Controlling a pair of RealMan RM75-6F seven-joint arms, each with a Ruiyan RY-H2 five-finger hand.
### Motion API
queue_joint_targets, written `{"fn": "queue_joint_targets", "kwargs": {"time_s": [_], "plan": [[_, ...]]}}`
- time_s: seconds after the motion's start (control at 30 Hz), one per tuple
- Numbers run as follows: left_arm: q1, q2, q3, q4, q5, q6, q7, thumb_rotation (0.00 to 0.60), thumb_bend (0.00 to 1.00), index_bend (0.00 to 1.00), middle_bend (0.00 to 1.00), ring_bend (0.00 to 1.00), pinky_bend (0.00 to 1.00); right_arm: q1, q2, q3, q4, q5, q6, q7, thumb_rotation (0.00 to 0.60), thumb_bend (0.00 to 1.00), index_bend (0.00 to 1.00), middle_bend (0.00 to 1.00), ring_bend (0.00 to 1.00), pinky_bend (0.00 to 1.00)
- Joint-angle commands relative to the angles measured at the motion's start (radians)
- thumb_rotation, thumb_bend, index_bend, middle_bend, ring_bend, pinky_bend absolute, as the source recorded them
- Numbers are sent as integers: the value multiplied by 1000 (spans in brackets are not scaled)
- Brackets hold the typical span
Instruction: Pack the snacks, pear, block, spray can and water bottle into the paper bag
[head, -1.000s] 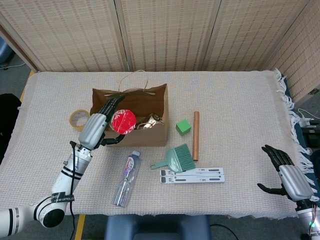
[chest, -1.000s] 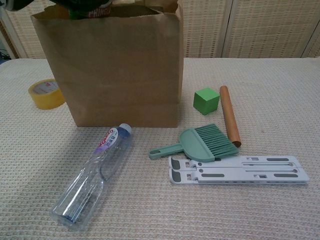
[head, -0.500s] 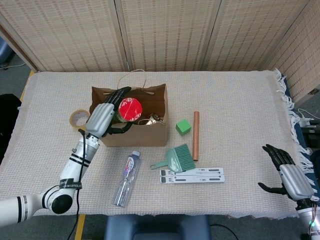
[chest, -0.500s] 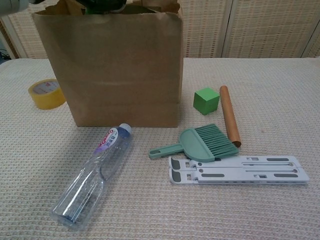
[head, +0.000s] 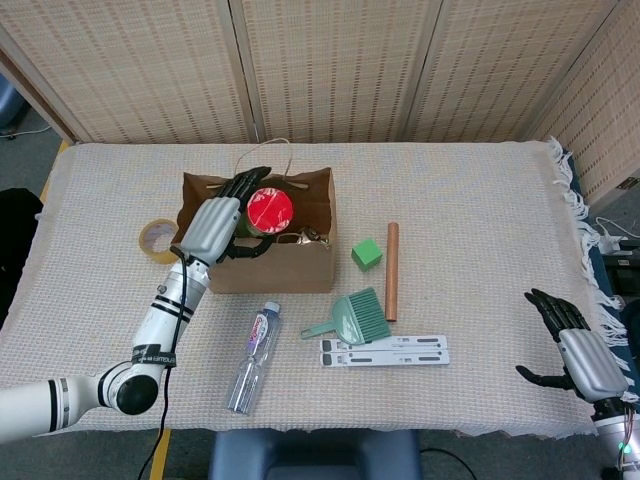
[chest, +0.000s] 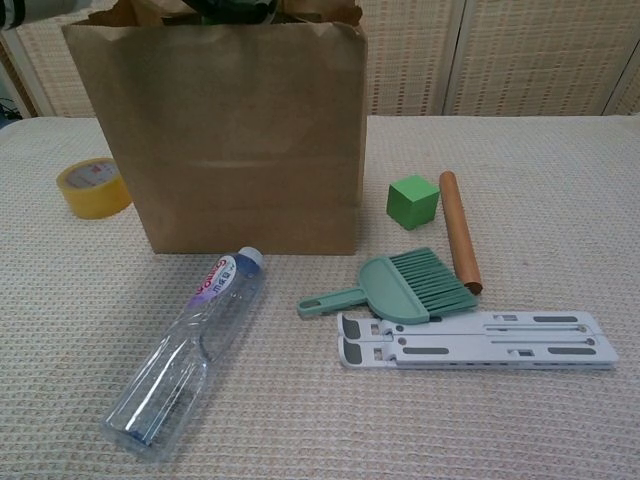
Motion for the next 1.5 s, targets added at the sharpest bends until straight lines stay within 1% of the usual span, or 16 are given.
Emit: {"fn": "queue_joint_targets", "kwargs": {"time_s": [0.03, 0.23, 0.37, 0.4, 0.63, 0.73, 0.9, 1.0, 1.03, 1.13, 1.17, 1.23, 1.33, 1.4, 1.43, 1.5], "plan": [[-20, 18, -10, -23, -116, -18, 30, 600, 323, 0, 0, 0, 74, 0, 0, 0, -1, 0, 0, -1, 600, 58, 0, 0, 0, 17], [-86, 58, -46, -46, -351, -38, 94, 600, 314, 0, 0, 0, 74, 0, 0, 2, -3, 3, -1, -6, 600, 59, 0, 0, 0, 17], [-131, 79, -98, -54, -537, -34, 88, 600, 319, 0, 0, 0, 73, -1, 2, -1, -3, 2, -1, -8, 600, 59, 0, 0, 0, 17], [-138, 83, -103, -54, -562, -30, 89, 600, 319, 0, 0, 0, 73, -1, 2, -1, -2, 0, 0, -6, 600, 59, 0, 0, 0, 17], [-154, 99, -157, -64, -661, -3, 32, 600, 318, 0, 0, 0, 71, 0, 3, -2, -2, -1, -3, -4, 600, 58, 0, 0, 0, 17], [-149, 109, -153, -70, -636, 10, 25, 600, 318, 0, 0, 0, 71, 0, 4, 0, -5, 2, -2, -4, 600, 59, 0, 0, 0, 17], [-100, 137, -93, -116, -472, 47, 30, 600, 333, 0, 0, 0, 74, 0, 5, -1, -5, 2, -4, -5, 600, 59, 0, 0, 0, 17], [-47, 173, -47, -159, -338, 58, 23, 600, 339, 0, 0, 0, 74, 0, 5, -2, -5, 2, -4, -4, 600, 59, 0, 0, 0, 17], [-29, 186, -28, -170, -288, 61, 26, 600, 341, 0, 0, 0, 74, 0, 5, -2, -5, 2, -4, -4, 600, 59, 0, 0, 0, 17], [36, 238, 53, -181, -81, 69, 43, 600, 339, 0, 0, 0, 74, -1, 5, -1, -4, 2, -3, -4, 600, 59, 0, 0, 0, 17], [65, 260, 86, -176, 10, 74, 41, 600, 339, 0, 0, 0, 74, -1, 4, -1, -4, 3, -3, -5, 600, 58, 0, 0, 0, 17], [111, 290, 130, -161, 132, 83, 20, 600, 340, 0, 0, 0, 74, -1, 4, -1, -5, 3, -3, -7, 600, 59, 0, 0, 0, 17], [192, 347, 203, -118, 325, 96, -56, 600, 342, 0, 0, 0, 74, -2, 2, -1, -4, 5, -3, -12, 600, 59, 0, 0, 0, 17], [233, 375, 246, -68, 452, 117, -97, 600, 343, 0, 0, 0, 74, -1, 1, 0, -5, 7, -4, -13, 600, 59, 0, 0, 0, 17], [258, 387, 275, -23, 543, 144, -123, 600, 343, 0, 0, 0, 74, -1, 1, 0, -6, 8, -5, -16, 600, 58, 0, 0, 0, 17], [289, 399, 315, 47, 667, 189, -162, 600, 344, 0, 0, 0, 74, -1, 0, 1, -5, 9, -5, -20, 600, 59, 0, 0, 0, 17]]}}
